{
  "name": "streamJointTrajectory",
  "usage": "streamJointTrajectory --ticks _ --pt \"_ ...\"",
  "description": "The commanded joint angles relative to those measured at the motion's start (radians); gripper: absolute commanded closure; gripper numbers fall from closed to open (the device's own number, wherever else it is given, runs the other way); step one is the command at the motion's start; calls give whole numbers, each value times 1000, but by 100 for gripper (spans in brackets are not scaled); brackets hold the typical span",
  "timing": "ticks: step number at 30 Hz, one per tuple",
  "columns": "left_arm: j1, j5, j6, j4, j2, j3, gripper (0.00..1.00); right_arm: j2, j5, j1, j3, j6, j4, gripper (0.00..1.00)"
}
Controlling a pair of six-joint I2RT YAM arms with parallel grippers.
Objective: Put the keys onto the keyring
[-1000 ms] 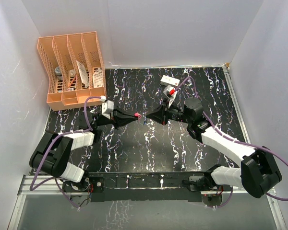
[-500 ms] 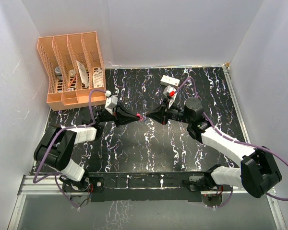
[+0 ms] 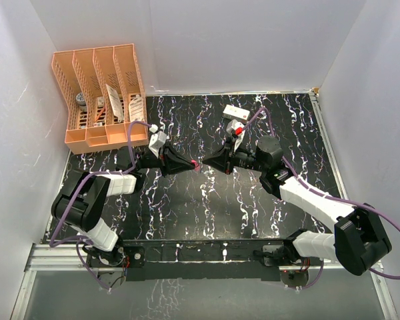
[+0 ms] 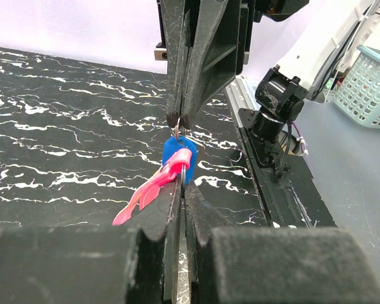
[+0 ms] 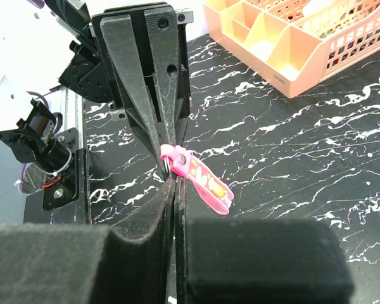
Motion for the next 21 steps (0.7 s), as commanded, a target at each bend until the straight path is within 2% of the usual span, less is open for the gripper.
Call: streamJointTrajectory --ticks 1,21 --pt "4 24 -33 85 10 38 100 -3 -25 -2 33 1 80 100" --pt "-7 48 -92 161 42 53 100 29 -37 13 44 2 97 100"
